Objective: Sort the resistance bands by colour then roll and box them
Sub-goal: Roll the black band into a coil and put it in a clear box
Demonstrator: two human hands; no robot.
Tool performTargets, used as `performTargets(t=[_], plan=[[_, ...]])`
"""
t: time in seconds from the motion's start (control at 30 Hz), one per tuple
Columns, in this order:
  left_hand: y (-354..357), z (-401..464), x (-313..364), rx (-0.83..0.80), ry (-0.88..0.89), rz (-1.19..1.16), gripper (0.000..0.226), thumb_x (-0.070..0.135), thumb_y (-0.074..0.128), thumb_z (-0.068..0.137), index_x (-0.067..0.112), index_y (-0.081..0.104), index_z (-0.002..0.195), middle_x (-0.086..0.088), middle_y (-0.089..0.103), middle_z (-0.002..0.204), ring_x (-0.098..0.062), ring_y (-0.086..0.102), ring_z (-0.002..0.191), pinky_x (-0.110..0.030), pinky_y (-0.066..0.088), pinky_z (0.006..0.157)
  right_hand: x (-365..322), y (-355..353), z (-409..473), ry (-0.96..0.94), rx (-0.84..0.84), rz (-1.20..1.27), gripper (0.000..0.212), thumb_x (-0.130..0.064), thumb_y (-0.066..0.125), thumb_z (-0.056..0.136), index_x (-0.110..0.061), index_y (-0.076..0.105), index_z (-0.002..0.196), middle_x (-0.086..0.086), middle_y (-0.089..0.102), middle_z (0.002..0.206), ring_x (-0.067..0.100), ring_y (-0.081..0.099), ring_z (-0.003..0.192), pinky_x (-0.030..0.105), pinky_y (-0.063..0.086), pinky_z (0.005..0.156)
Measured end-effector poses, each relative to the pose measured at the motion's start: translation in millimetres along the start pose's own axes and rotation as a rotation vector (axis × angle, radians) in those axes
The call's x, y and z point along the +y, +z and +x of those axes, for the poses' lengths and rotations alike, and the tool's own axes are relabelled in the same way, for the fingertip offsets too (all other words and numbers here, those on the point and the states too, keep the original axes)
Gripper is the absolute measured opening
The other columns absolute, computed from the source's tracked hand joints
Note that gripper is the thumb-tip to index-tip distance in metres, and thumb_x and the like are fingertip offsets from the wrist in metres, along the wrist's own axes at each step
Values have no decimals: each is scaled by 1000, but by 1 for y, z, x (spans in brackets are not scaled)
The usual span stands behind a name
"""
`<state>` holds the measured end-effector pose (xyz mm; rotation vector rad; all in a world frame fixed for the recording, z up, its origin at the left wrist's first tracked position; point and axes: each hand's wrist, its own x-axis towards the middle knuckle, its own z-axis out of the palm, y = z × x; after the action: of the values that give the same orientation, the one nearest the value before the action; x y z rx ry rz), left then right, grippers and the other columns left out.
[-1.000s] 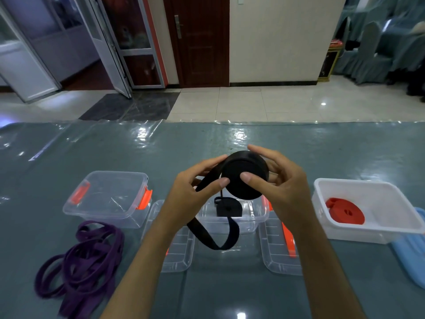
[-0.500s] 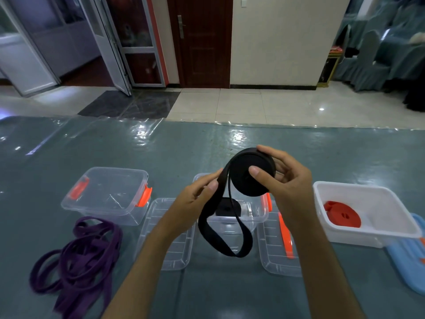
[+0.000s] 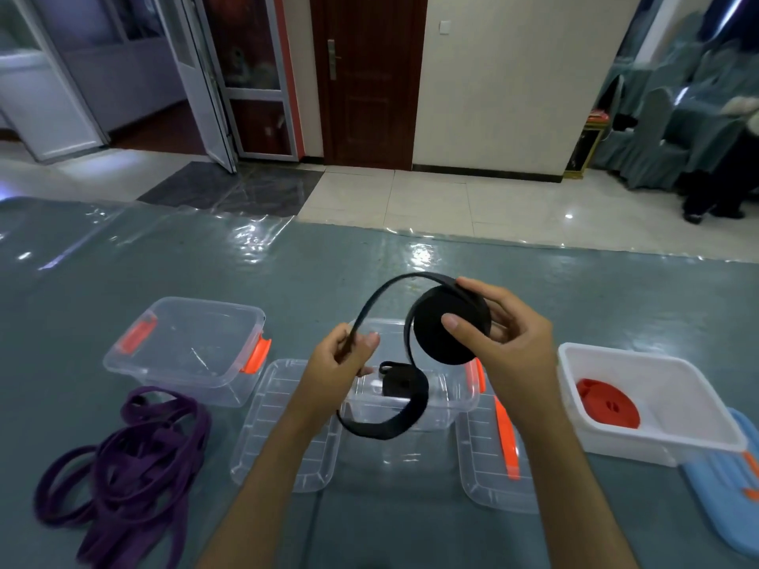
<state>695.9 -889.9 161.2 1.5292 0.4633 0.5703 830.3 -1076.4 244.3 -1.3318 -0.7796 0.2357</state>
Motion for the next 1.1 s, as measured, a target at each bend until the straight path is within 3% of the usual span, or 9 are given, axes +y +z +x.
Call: performTargets(t=[0.07, 0.13, 0.23, 0.33, 0.47, 0.57, 0.73, 0.93, 1.1], plan=[[-5, -1, -2, 7, -32, 13, 38, 65, 71, 81, 28, 63, 82, -1, 52, 73, -17, 58, 71, -38, 66, 81, 0, 0, -1, -2, 17, 32, 42, -14, 85, 84, -29, 74, 122, -1, 80, 114, 18, 76, 108, 25, 61, 89], [-10, -6, -3, -40, -26, 118, 34, 65, 74, 77, 36, 70, 93, 8, 68, 80, -10, 67, 79, -29, 61, 83, -1, -1, -1, 1, 6, 48, 43, -20, 85, 83, -32, 75, 122, -1, 80, 115, 20, 76, 109, 27, 61, 90], [-14, -11, -3, -62, 27, 439, 77, 77, 75, 66, 39, 65, 133, 18, 70, 126, -2, 64, 118, -15, 46, 95, 0, -2, 0, 13, -40, 21, 43, -24, 86, 81, -36, 76, 121, -3, 79, 117, 19, 76, 110, 26, 61, 90], [-10, -9, 10, -42, 101, 345, 99, 85, 70, 70, 32, 53, 151, 15, 61, 145, -5, 56, 136, -23, 42, 111, 1, -2, 1, 21, -108, 35, 45, -22, 86, 78, -39, 77, 119, -2, 79, 117, 20, 77, 108, 28, 62, 88], [5, -1, 36, -161, 190, 164, 51, 51, 80, 86, 39, 66, 134, 9, 71, 134, -16, 65, 130, -41, 47, 113, 3, -2, -1, 35, -220, 31, 53, -21, 87, 79, -34, 72, 128, 2, 79, 118, 25, 77, 107, 33, 64, 86], [12, 3, 48, -203, 144, 19, 25, 32, 86, 83, 30, 79, 107, -2, 79, 111, -21, 76, 108, -33, 59, 96, 4, -4, -1, 44, -224, 22, 58, -32, 90, 80, -39, 67, 133, 1, 80, 113, 23, 78, 104, 31, 64, 83], [17, -1, 52, -241, 115, -55, 23, 27, 89, 81, 22, 81, 101, -7, 81, 101, -22, 79, 96, -24, 60, 85, 4, -11, 0, 85, -223, 19, 63, -52, 92, 71, -38, 70, 129, 0, 79, 118, 23, 77, 107, 37, 65, 86], [26, -2, 57, -175, 141, -76, 26, 32, 87, 81, 34, 77, 105, -1, 80, 103, -15, 77, 97, -22, 58, 85, 2, -15, -2, 120, -210, 81, 62, -52, 92, 72, -37, 72, 129, 2, 78, 121, 25, 76, 110, 31, 63, 87], [22, 0, 61, -173, 136, -86, 25, 35, 87, 80, 32, 78, 103, -5, 80, 104, -20, 77, 100, -26, 59, 87, -1, -16, -5, 169, -256, 210, 58, -49, 83, 84, -40, 65, 138, 8, 77, 124, 28, 74, 115, 30, 62, 88]])
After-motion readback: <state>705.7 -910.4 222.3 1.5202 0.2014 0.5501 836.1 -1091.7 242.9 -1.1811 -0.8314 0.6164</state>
